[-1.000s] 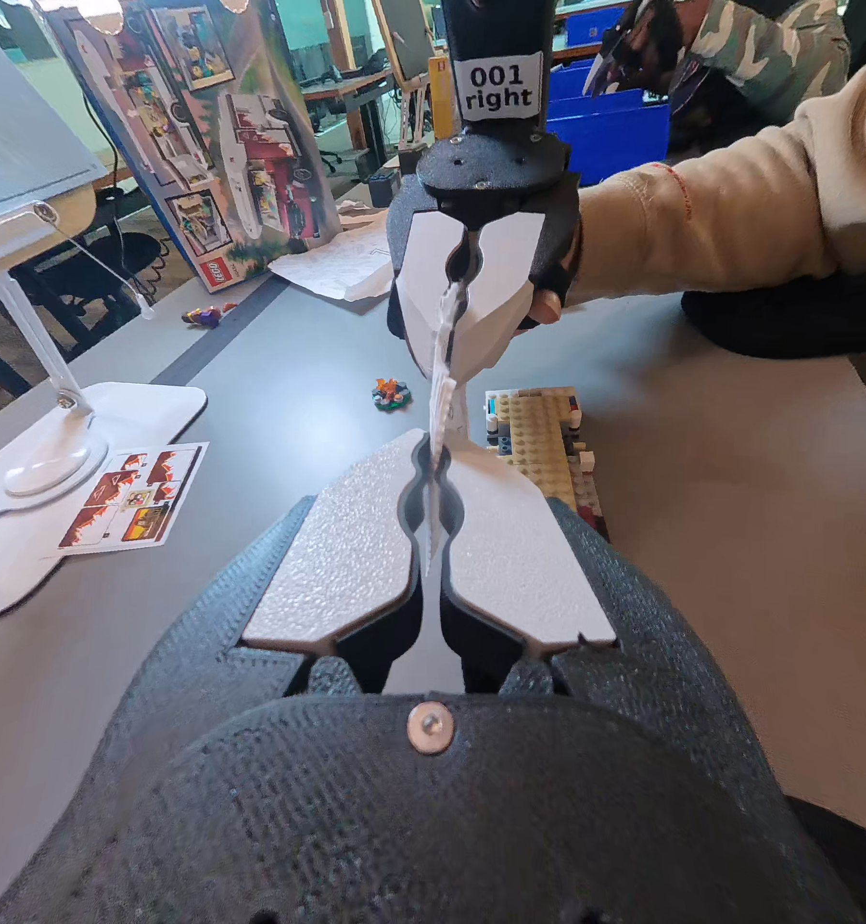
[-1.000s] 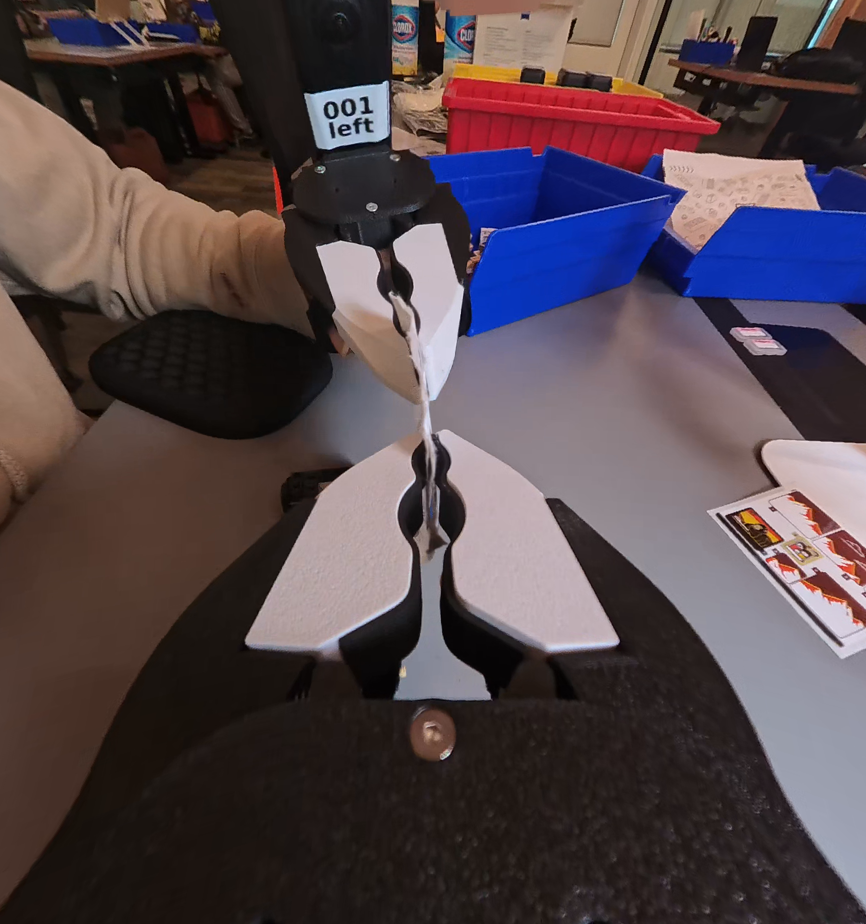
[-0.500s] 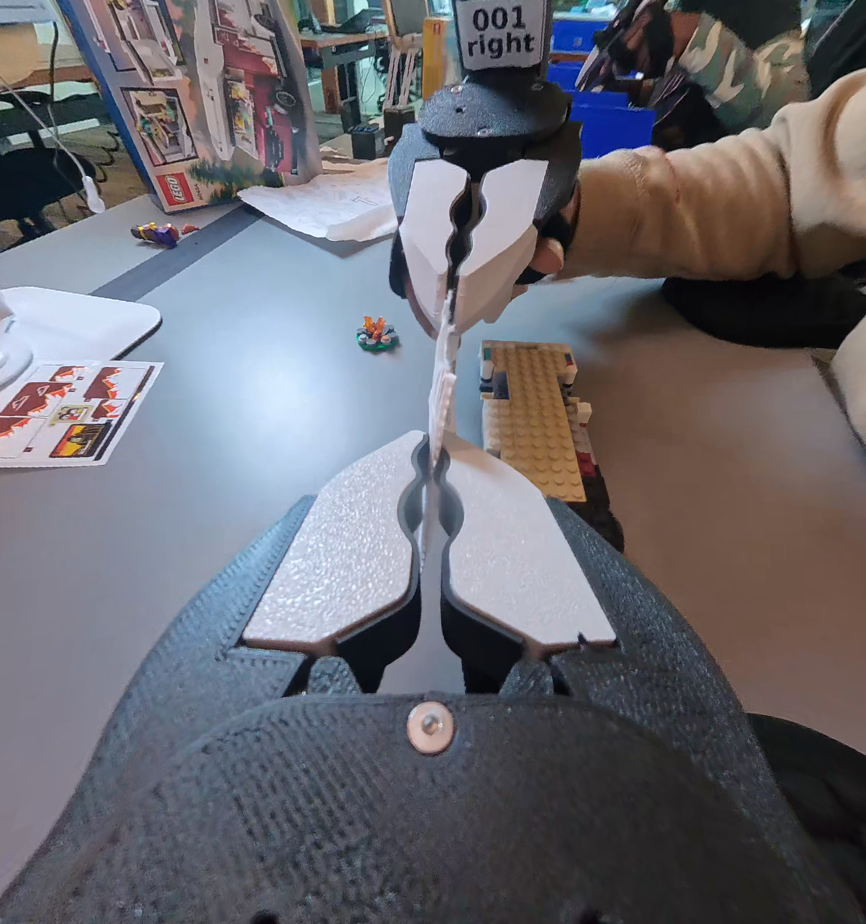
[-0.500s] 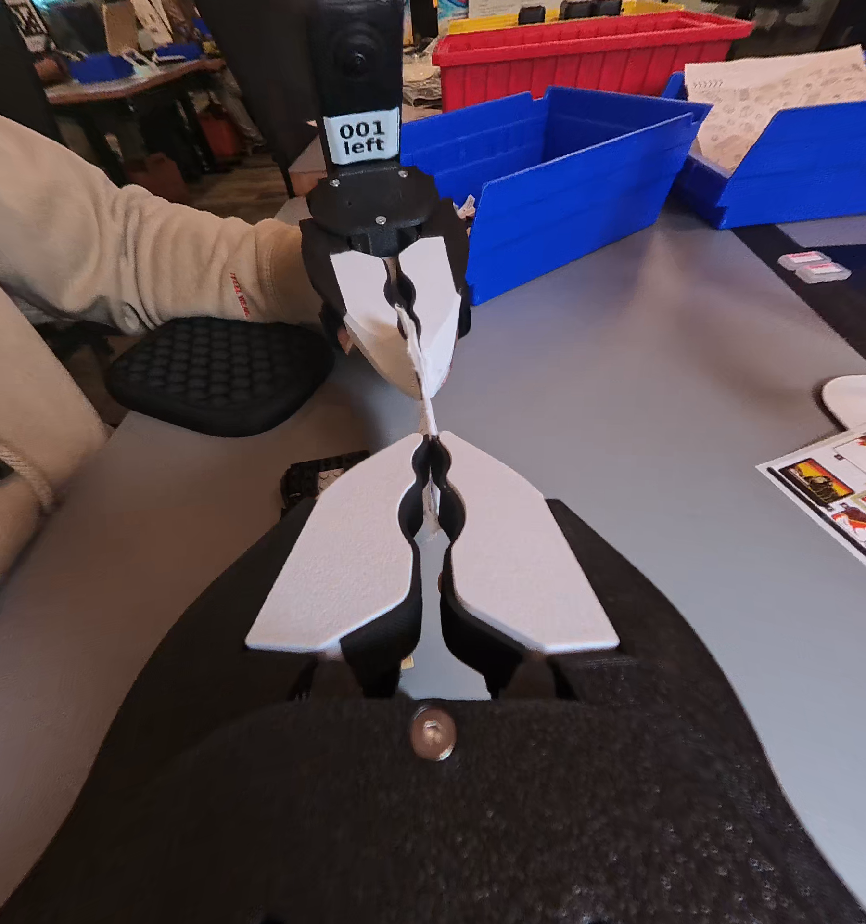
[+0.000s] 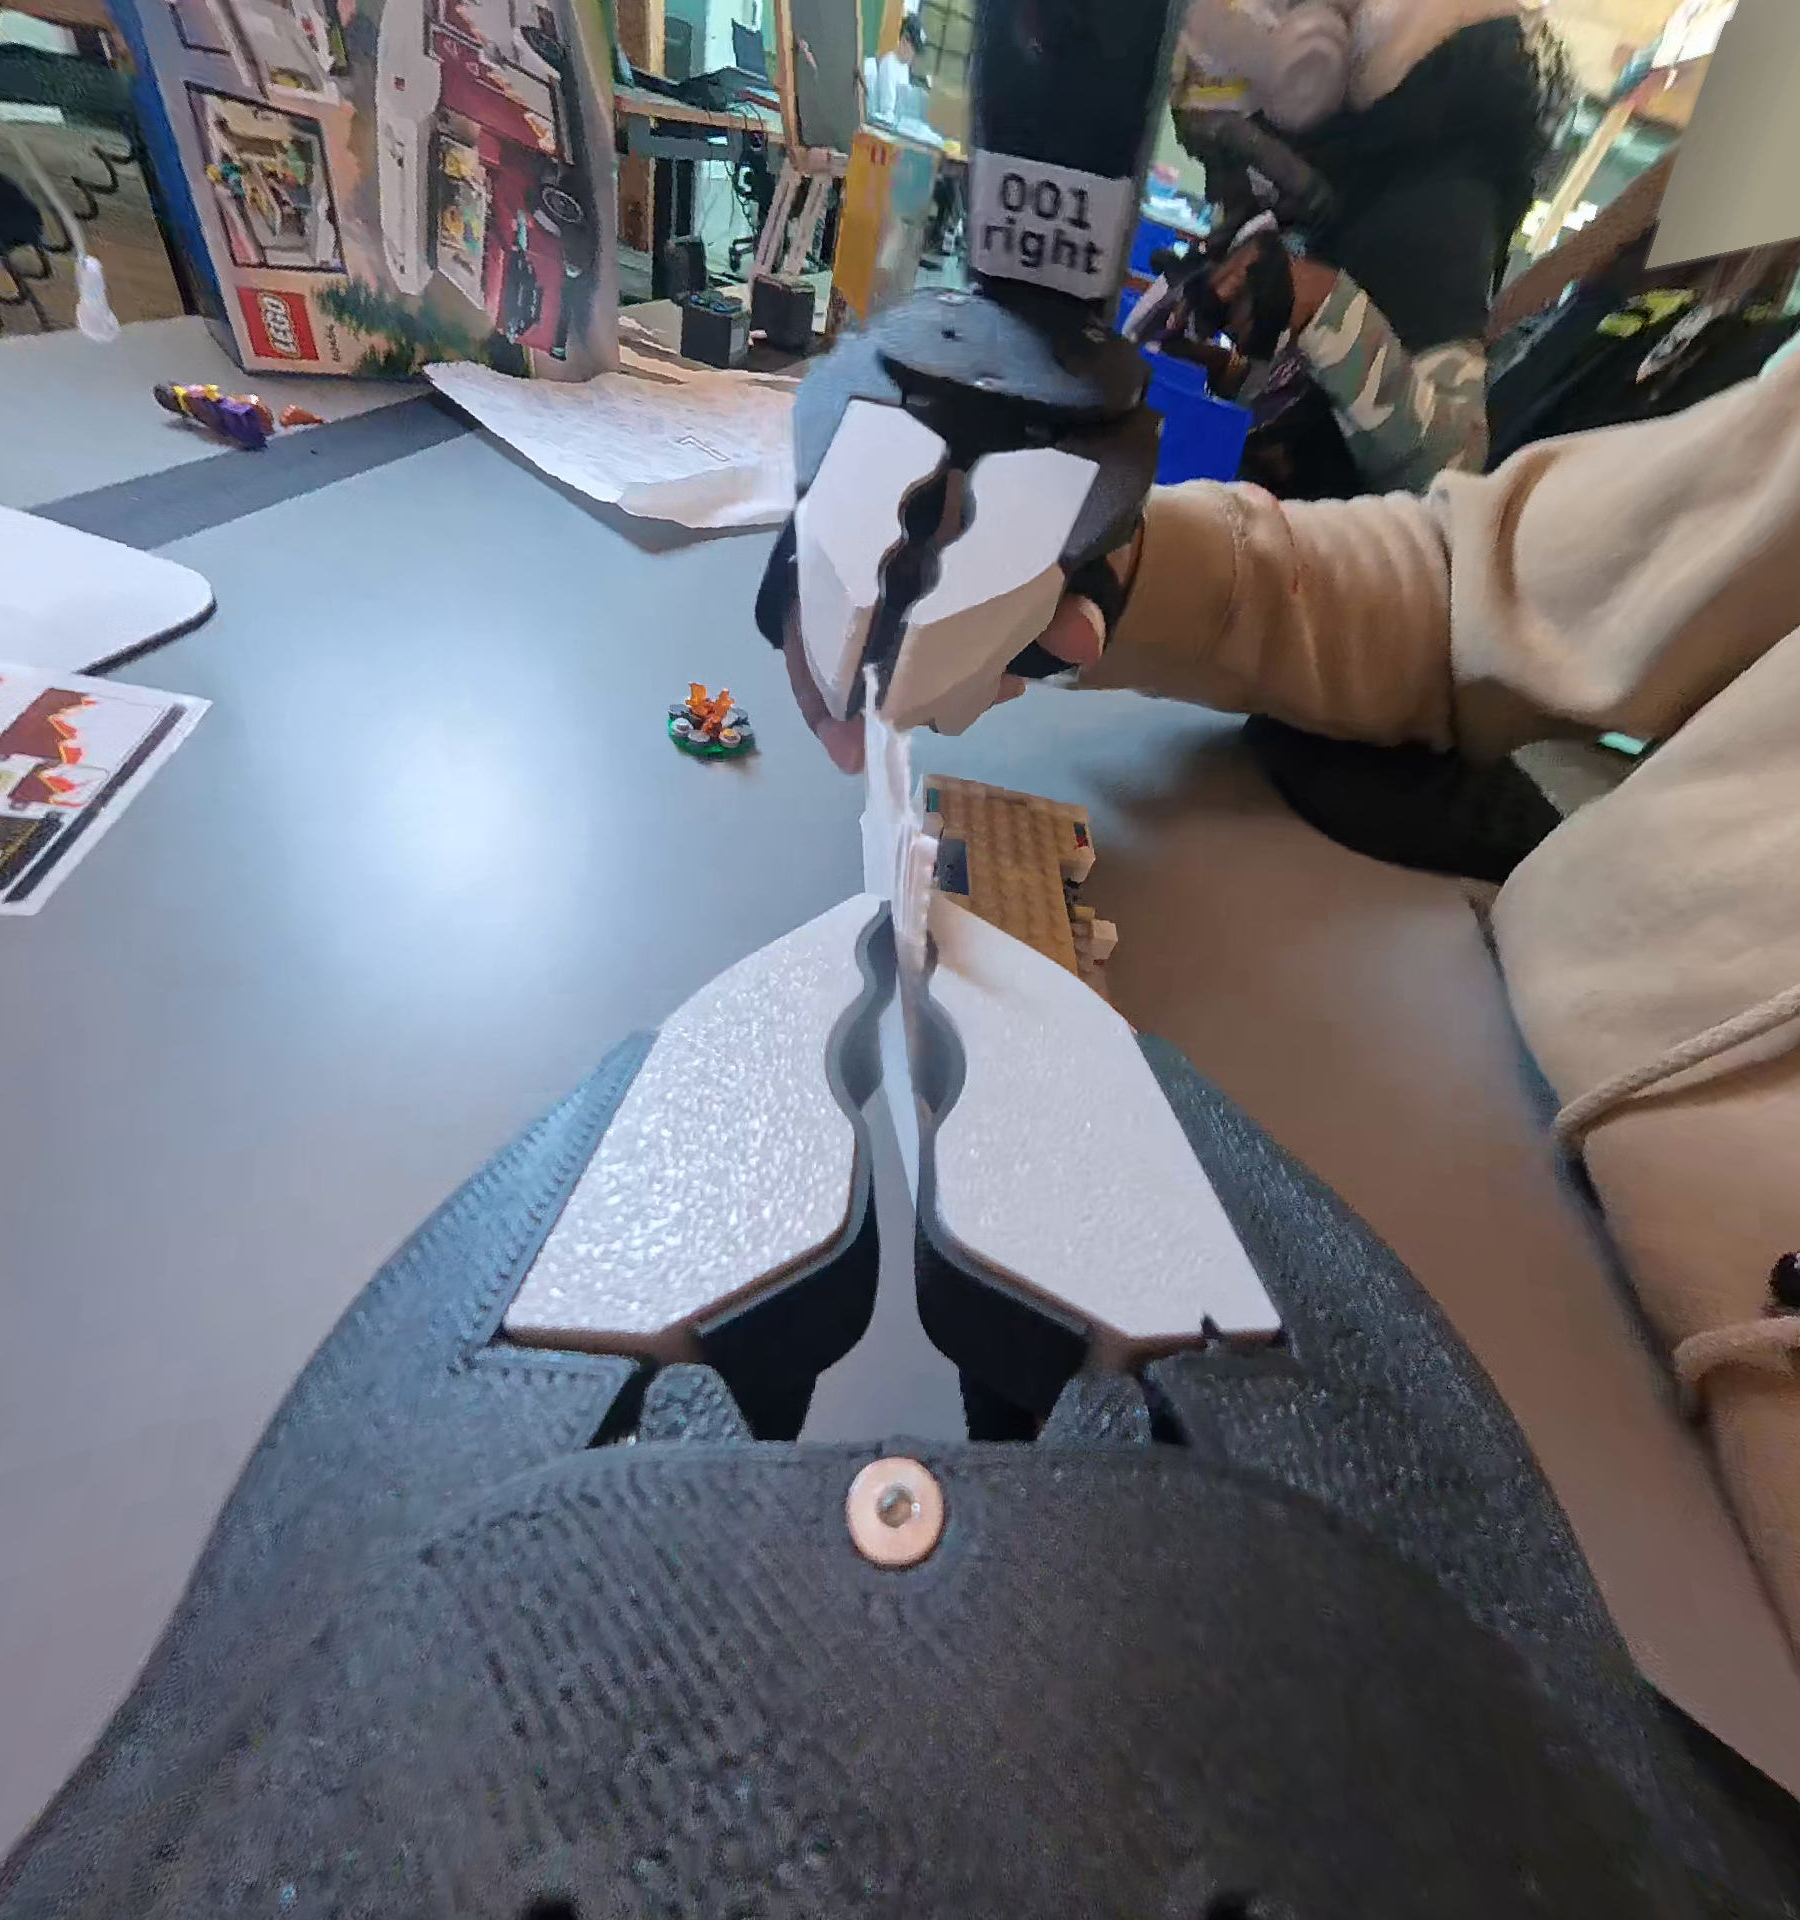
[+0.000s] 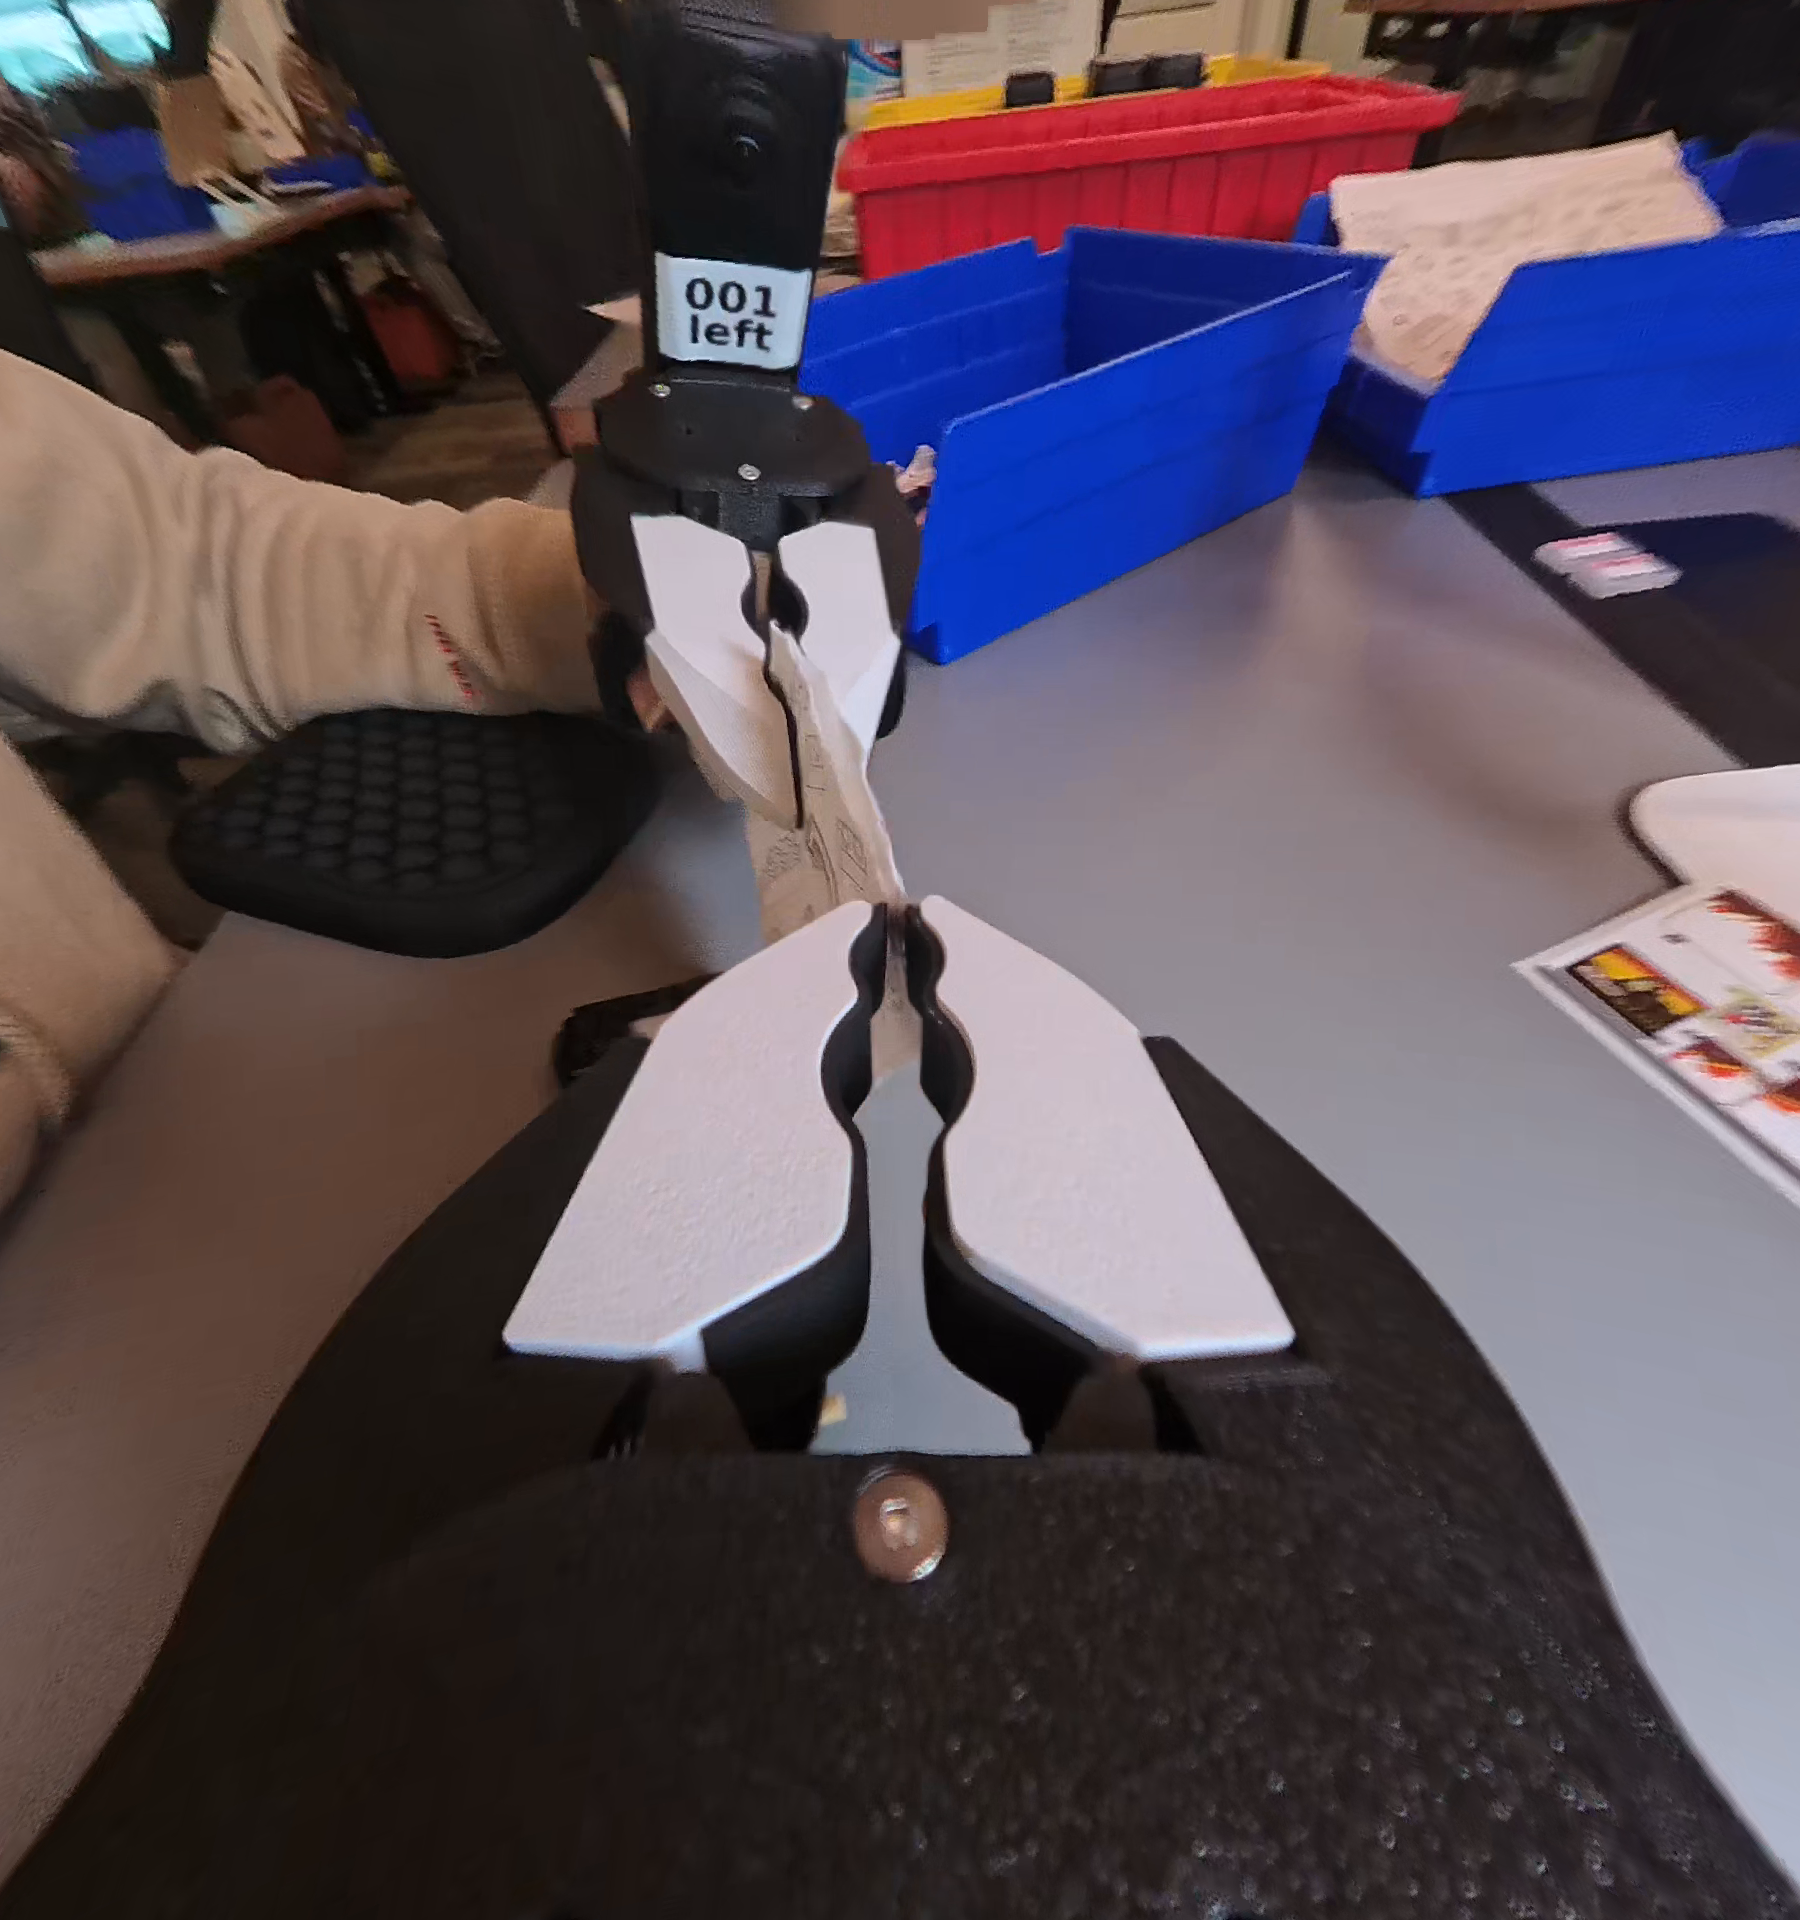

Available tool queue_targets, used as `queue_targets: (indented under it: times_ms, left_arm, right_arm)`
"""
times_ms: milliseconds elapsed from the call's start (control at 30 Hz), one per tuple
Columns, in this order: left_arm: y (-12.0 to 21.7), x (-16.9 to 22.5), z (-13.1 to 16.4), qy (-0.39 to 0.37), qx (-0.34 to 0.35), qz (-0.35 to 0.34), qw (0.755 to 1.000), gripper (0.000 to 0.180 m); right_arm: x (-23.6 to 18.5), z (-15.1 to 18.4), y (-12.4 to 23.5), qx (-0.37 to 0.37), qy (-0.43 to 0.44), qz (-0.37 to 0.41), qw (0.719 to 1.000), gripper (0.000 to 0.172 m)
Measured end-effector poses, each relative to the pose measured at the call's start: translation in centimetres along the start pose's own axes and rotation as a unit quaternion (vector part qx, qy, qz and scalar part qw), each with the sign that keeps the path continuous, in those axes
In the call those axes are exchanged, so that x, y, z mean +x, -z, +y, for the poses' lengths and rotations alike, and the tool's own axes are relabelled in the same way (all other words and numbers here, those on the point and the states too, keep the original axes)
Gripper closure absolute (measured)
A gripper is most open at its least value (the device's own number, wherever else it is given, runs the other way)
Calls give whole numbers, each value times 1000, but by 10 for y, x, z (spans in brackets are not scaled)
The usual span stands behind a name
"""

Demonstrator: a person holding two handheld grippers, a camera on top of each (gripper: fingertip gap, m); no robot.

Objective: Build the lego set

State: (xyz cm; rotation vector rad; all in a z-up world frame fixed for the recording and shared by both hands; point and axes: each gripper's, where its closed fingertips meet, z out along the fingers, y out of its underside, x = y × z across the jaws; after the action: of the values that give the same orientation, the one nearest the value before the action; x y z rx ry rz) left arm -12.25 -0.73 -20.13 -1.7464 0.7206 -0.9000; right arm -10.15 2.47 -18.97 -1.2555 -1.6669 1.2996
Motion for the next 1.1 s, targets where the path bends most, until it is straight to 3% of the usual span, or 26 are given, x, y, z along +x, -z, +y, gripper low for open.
queue_targets:
  times_ms: [100,200,300,367,500,667,733,833,1033,1100]
  left_arm:
    - [10,-15,-6,78,22,-13,997,180]
    - [13,-26,-3,149,25,-20,988,180]
    - [5,-19,2,146,7,-10,989,180]
    - [-1,-7,2,134,-2,9,991,180]
    - [-5,12,-2,92,-10,35,995,180]
    - [-4,22,-3,45,-15,48,998,180]
    - [-4,20,-4,29,-13,34,999,180]
    - [1,10,-7,-12,-5,-2,1000,180]
    - [1,15,-10,-97,9,-15,995,180]
    - [-1,16,-8,-113,5,-19,993,180]
  right_arm:
    - [10,-18,16,13,112,83,990,155]
    - [7,-14,17,-40,246,133,959,140]
    - [6,11,-2,-119,303,148,934,117]
    - [6,25,-12,-154,328,146,920,111]
    - [-2,32,-20,-163,308,116,930,125]
    - [-13,23,-12,-143,246,70,956,160]
    - [-11,18,-9,-131,246,81,957,156]
    - [-1,6,-3,-111,247,114,956,132]
    - [-3,3,-6,-71,170,76,980,125]
    - [-16,0,-8,-49,170,41,983,169]
